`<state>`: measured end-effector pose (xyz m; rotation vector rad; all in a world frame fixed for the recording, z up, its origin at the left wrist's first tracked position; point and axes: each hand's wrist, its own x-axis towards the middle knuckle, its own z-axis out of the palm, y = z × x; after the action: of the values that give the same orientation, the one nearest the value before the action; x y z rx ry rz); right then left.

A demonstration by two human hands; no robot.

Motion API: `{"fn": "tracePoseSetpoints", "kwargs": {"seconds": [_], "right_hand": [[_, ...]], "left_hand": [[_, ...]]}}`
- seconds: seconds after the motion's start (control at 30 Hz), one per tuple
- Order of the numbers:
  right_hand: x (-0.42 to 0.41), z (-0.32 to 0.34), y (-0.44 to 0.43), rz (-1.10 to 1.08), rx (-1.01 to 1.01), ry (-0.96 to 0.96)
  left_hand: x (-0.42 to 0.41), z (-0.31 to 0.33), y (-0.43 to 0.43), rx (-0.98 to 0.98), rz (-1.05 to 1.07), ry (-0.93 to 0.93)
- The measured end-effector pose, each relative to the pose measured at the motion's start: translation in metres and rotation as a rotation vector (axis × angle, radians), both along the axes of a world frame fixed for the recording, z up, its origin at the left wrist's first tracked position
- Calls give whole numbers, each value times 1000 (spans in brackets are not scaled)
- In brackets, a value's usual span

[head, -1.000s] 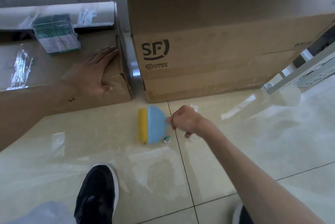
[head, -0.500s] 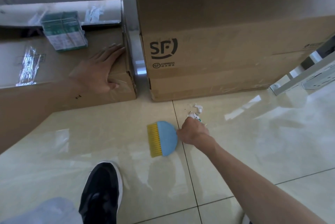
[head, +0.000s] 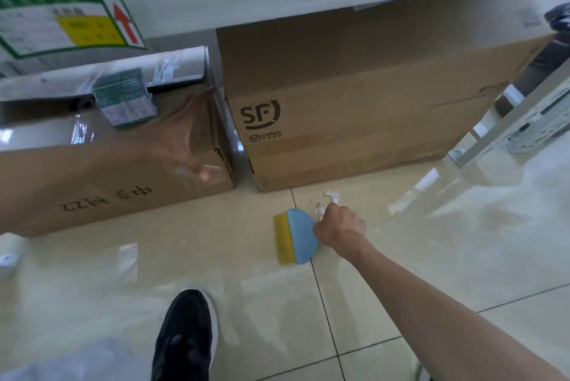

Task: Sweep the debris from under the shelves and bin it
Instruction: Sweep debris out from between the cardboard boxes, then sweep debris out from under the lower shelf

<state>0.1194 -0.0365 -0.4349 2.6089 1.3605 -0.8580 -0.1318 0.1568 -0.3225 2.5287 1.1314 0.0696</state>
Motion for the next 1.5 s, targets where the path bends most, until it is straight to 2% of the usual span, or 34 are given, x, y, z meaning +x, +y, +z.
{"fn": "tracePoseSetpoints", "kwargs": {"seconds": [0.1,0.17,0.23,0.4,0.57,0.9,1.27,1.5], "right_hand": [[5,3,-2,-26,5,-2],[8,4,-3,-53,9,11],[10,4,-4,-64,12,18],[25,3,-3,-80,17,25],[50,0,2,-78,38,-7],[98,-3,7,-109,40,-36],[150,-4,-3,-204,17,-21],[180,-2,-17,-354,-15,50]], "left_hand": [[13,19,-27,158,93,-60],[23,32,-40,305,24,-135],[36,43,-45,365,-31,-161],[102,63,-50,374,-289,88],[181,67,-45,341,-385,118],[300,54,-46,438,-563,35],[368,53,-55,483,-635,-38],[407,61,-49,481,-600,-36]]}}
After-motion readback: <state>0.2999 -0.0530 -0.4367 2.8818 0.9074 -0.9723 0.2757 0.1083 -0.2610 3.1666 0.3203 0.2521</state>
